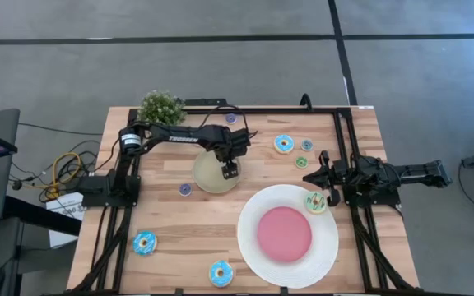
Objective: Pick & Place donuts
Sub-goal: Put the small white donut on the brown plate, then put the large light blue donut on the pink plate
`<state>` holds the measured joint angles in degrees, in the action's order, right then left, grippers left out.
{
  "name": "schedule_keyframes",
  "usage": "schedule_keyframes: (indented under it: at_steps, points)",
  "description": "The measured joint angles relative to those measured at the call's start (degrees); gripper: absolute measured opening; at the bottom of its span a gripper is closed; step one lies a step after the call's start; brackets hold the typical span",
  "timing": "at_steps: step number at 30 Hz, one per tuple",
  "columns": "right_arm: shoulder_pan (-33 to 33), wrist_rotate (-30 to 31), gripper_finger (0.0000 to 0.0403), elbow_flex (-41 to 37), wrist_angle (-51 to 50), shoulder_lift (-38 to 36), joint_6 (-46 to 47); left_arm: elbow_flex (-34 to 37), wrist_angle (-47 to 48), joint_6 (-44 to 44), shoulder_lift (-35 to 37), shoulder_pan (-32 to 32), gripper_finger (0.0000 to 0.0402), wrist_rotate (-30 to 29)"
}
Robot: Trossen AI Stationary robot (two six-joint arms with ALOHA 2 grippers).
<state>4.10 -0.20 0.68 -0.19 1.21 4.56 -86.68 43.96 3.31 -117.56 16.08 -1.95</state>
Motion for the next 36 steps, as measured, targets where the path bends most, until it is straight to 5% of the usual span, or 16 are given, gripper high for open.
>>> schedule_keyframes:
  at_steps: [13,24,36]
  points:
    - [-0.02,0.01,0.0000,-0.01,0.00,0.00,0.00,-18.36,11.35,3.98,0.35,-0.12,0.0226,3.79]
    - [-0.01,0.01,0.0000,0.00,0.00,0.01,0.00,-22.37,5.44,-9.62,0.35,-4.41,0.0013,4.97]
    - [-0.01,-0.01,0.0000,0.00,-0.01,0.00,0.00,-22.37,-12.37,-2.80,0.35,-11.34,0.0000,4.62]
